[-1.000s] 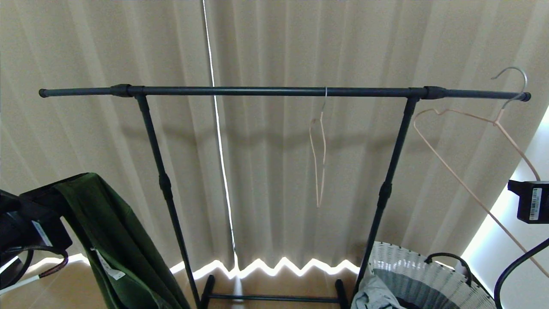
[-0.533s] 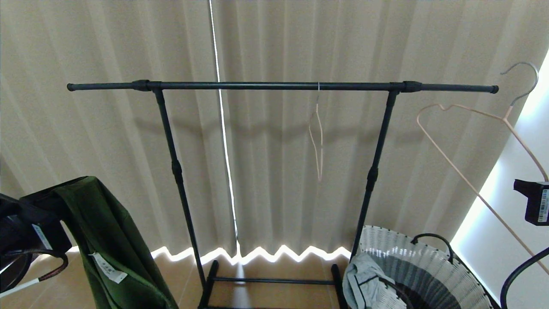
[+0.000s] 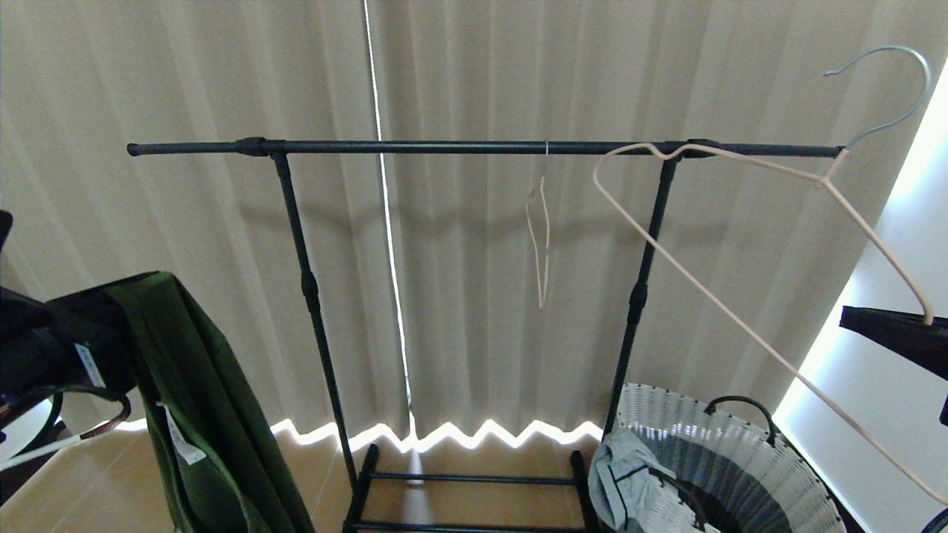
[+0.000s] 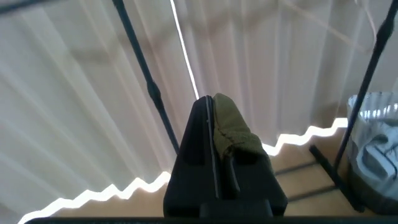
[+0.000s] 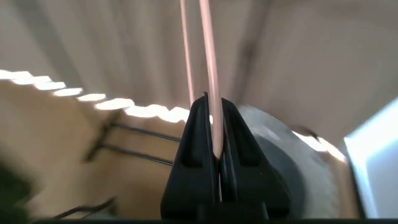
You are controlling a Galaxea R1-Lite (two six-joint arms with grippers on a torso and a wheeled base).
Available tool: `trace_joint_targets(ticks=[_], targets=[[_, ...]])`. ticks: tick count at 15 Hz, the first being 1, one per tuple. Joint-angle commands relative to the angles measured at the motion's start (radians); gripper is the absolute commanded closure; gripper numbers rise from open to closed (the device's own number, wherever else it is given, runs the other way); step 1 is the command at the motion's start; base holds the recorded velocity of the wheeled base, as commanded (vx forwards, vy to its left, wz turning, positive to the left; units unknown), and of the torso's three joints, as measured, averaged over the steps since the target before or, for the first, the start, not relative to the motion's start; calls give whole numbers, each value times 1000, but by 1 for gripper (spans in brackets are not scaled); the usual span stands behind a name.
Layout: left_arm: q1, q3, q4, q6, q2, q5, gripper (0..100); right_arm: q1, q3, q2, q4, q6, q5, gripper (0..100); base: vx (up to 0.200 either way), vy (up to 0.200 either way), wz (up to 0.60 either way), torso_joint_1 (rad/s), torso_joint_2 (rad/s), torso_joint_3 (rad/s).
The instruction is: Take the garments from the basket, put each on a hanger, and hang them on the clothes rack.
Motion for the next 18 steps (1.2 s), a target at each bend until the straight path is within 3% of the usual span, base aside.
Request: trace_joint_targets(ticks=[1,2,3,4,5,7,10,13,15,18], targets=[[-15,-67,7,-1,58,15,100,33,1,-3,-6,0,25,100,0,0,0,0,0,0],[-57,-165,77,-9,108,122,100,62,-5,30,-17,0,87,100,0,0,0,0,0,0],[-57,-165,77,-9,108,122,100,62,-5,30,-17,0,87,100,0,0,0,0,0,0],[-150,-305,180,-96,170,228,100,132,-3,64,-45,2,100,100,0,0,0,0,0,0],[-206,-382,232,-139,200,269,100,174,0,73,-51,2,102,100,0,0,0,0,0,0],[-290,-508,346,-159,262,369,100,266,9,92,-52,8,105,100,0,0,0,0,0,0],[-353,-615,367,-161,385,506,100,301,46,150,-85,16,111,100,0,0,0,0,0,0],[-362,-673,361,-179,468,555,100,342,78,170,-174,23,136,100,0,0,0,0,0,0],[-362,-698,360,-200,499,587,100,408,67,167,-175,79,134,100,0,0,0,0,0,0],[-387,-704,360,-228,503,596,100,453,58,184,-178,85,136,100,0,0,0,0,0,0]])
